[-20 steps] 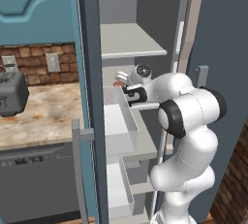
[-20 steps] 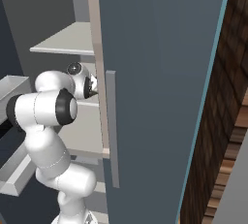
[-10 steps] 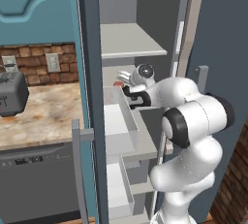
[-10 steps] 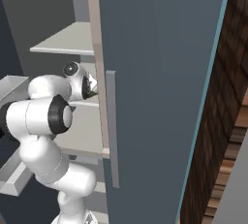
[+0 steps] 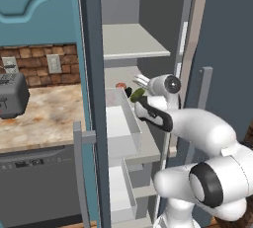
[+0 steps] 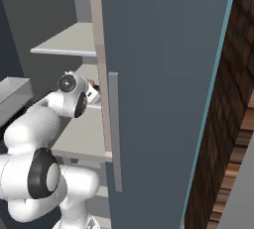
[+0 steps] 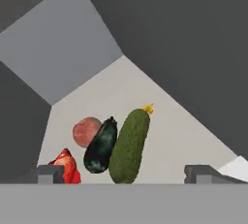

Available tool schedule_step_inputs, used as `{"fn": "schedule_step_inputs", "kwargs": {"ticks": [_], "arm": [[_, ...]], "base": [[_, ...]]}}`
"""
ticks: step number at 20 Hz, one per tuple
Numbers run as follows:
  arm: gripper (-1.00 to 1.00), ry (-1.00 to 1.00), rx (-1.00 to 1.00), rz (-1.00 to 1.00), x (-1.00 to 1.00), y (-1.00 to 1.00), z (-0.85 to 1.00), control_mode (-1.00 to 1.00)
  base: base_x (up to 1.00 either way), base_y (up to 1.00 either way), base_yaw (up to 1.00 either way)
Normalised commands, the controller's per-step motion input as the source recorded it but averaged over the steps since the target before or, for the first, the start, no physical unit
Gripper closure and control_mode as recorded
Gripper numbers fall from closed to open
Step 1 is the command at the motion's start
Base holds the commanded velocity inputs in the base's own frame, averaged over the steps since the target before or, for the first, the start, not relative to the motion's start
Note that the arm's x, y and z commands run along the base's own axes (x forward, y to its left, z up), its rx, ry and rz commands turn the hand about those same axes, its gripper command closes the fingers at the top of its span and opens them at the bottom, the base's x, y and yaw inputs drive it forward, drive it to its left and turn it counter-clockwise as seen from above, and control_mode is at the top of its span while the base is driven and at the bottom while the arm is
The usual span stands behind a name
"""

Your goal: Take the peach and eggplant from the highest rack and move them to the second highest rack where the fish and cucumber are located, to maximize freezer space. Close the freezer door after rearranging.

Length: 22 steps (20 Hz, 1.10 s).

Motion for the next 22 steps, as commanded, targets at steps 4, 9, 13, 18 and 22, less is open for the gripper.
{"fn": "schedule_step_inputs", "kwargs": {"ticks": [4, 9, 13, 18, 22], "arm": [[-1.0, 0.0, 0.08, 0.08, -0.99, 0.0, 1.0, -1.0], [-1.0, 0.06, 0.01, 0.06, -0.98, 0.0, 0.93, -1.0], [-1.0, 0.17, 0.0, 0.05, -0.95, -0.02, 0.7, -1.0], [-1.0, 0.21, -0.01, 0.05, -0.88, -0.11, 0.18, -1.0], [-1.0, 0.19, -0.07, 0.05, -0.75, -0.13, 0.03, -1.0]], "base": [[0.0, 0.0, 0.0], [0.0, 0.0, 0.0], [0.0, 0.0, 0.0], [0.0, 0.0, 0.0], [0.0, 0.0, 0.0]]}}
